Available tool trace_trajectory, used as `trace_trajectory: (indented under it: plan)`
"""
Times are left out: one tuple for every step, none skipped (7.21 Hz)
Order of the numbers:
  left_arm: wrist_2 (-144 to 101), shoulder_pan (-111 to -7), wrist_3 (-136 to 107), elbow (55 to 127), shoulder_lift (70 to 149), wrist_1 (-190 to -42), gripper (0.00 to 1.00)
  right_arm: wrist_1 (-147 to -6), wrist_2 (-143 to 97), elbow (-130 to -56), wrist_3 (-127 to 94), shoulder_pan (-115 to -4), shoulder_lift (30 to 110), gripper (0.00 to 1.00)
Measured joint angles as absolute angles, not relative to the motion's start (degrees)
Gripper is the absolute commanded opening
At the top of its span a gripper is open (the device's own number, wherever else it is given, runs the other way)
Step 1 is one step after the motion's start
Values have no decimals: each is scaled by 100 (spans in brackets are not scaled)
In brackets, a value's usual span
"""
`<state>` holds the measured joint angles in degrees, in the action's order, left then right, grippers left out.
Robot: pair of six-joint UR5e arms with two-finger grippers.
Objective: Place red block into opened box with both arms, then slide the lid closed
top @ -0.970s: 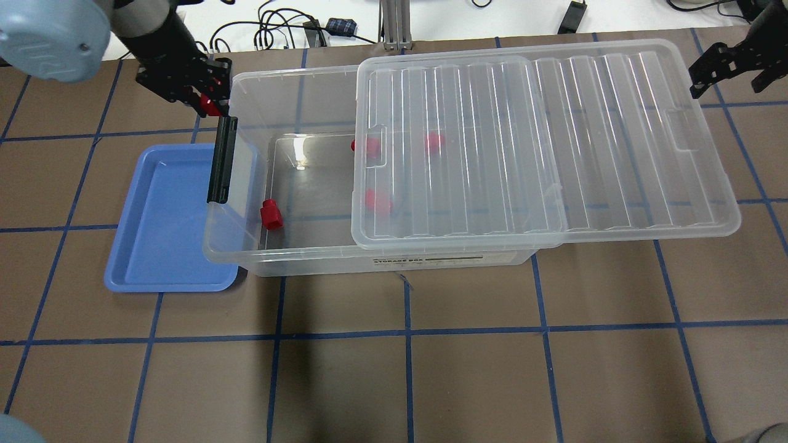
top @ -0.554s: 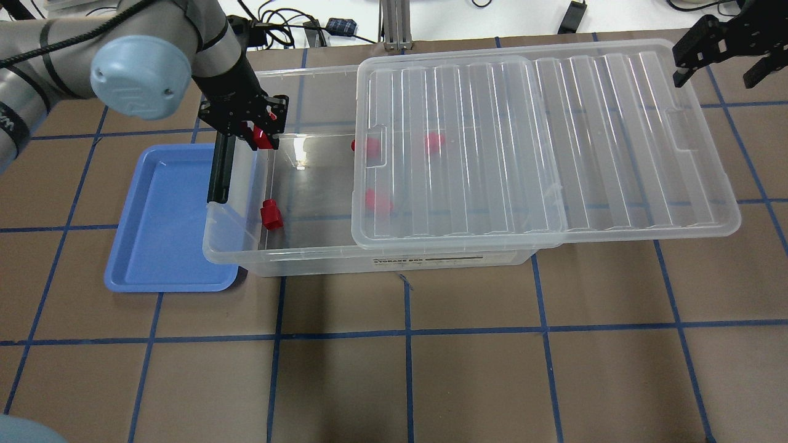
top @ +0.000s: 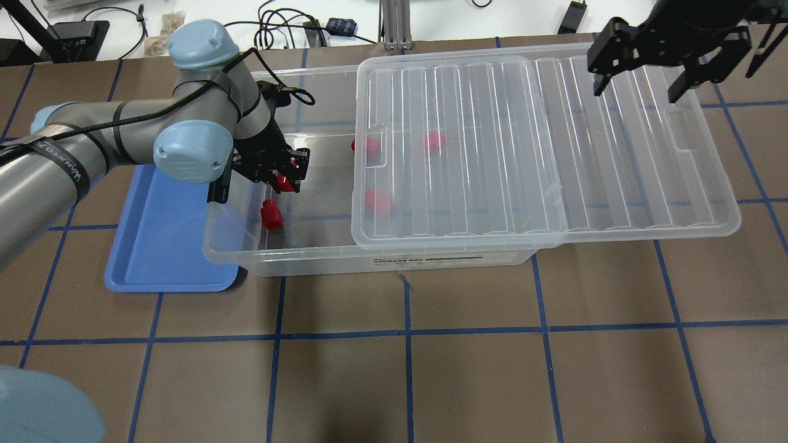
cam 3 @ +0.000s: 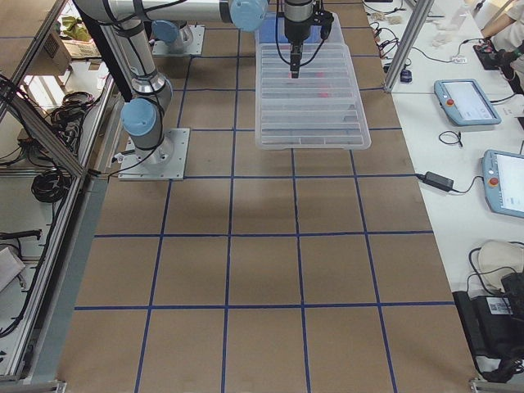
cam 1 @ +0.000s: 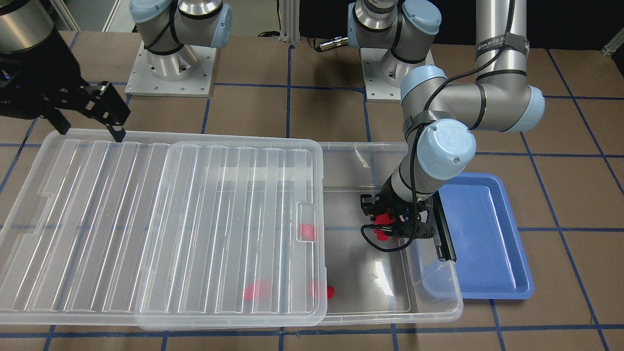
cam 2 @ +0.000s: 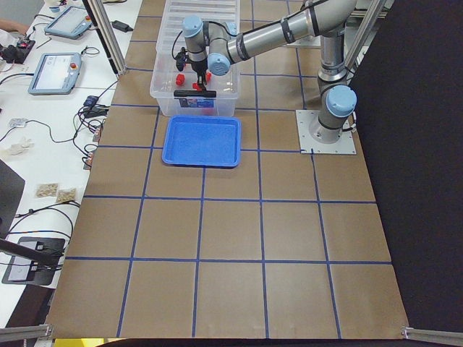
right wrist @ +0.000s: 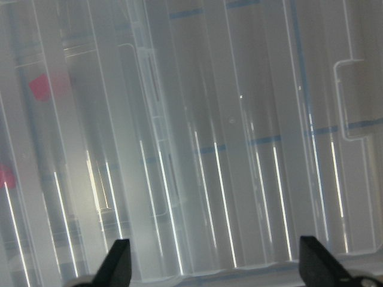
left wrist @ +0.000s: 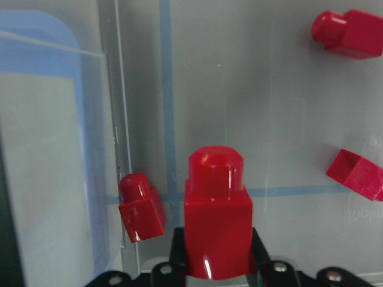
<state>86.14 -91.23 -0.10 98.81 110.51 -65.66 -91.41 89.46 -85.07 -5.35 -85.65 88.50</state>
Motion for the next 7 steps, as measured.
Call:
trace_trajectory:
  plan:
    - [8608,-9123,-9,9920,11173,-6483,0,-9163,9053,-8508,-825,-8811,8841,100]
    - [8606,-9123,-11,9934,11306,-6396,0,-9184,9105,-8516,-981,-8947,8828,100]
    - [8605,-9123,-14,9937,11438,-6308,0,-9203,9121,-8527,-1035,-9008,8815,100]
    - [8606,-9123,-16,9942,11543,-6258,2,-9208,9126,-8531,-1047,-9029,8807,100]
    - [8606,-9123,-19,9945,11625,-6240,23,-9210,9129,-8531,-1042,-9038,8803,100]
    - [8598,-9122,-21,9946,11675,-6235,58,-9211,9131,-8529,-1027,-9039,8797,100]
    - [8590,-9118,-26,9944,11694,-6234,89,-9211,9131,-8524,-1017,-9039,8793,100]
